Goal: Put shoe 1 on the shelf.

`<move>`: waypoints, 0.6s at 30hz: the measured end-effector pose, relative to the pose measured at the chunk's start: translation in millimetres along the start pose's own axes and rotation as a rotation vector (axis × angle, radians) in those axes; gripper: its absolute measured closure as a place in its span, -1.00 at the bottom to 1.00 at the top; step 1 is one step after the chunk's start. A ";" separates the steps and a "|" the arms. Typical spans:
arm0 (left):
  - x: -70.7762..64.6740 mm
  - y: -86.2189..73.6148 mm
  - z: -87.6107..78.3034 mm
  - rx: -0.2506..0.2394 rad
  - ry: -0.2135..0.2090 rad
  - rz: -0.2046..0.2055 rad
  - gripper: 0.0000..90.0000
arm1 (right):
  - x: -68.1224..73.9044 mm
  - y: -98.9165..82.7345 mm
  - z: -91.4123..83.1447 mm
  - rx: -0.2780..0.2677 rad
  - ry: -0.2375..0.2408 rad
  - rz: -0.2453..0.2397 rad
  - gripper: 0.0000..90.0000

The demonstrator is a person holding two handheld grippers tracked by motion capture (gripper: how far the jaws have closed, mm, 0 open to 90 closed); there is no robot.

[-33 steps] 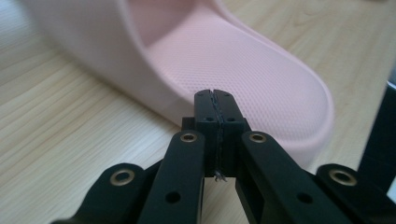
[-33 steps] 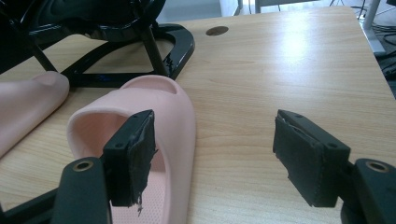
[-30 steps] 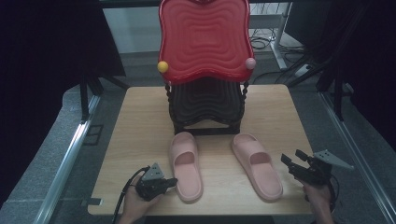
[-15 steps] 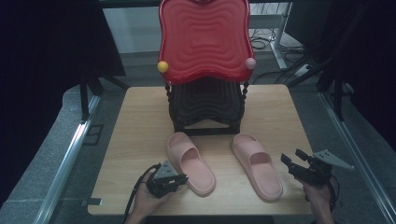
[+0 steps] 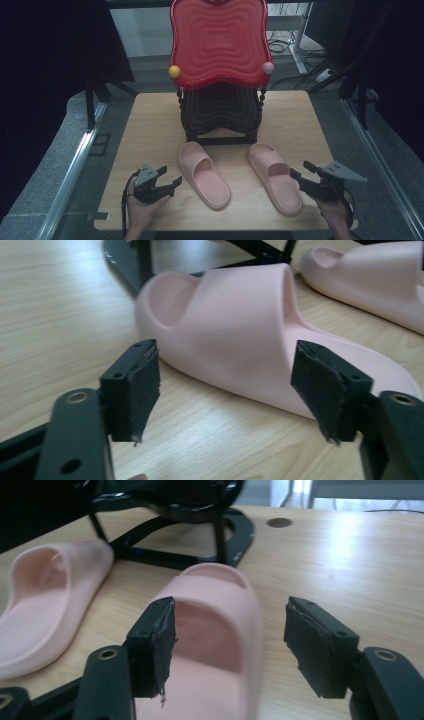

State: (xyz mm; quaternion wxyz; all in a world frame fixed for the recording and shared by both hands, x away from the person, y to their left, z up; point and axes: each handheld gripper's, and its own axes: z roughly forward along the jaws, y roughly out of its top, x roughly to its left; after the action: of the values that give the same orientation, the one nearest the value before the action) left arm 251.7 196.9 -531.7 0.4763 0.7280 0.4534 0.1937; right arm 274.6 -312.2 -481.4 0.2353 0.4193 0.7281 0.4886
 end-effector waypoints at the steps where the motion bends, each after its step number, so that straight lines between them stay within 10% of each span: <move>1: 0.9 -0.2 0.2 0.006 0.005 -0.002 -0.44 | 3.7 0.9 1.2 0.005 0.009 -0.010 -0.11; 18: 20.9 -6.6 -7.6 0.028 0.015 -0.084 -0.55 | 81.2 15.6 42.1 0.109 0.161 -0.145 0.09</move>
State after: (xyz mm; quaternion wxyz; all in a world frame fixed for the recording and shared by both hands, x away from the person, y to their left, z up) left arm 253.8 219.4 -537.0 0.4706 0.7134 0.4896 0.1728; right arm 268.5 -219.7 -479.1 0.1876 0.3371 0.7986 0.4620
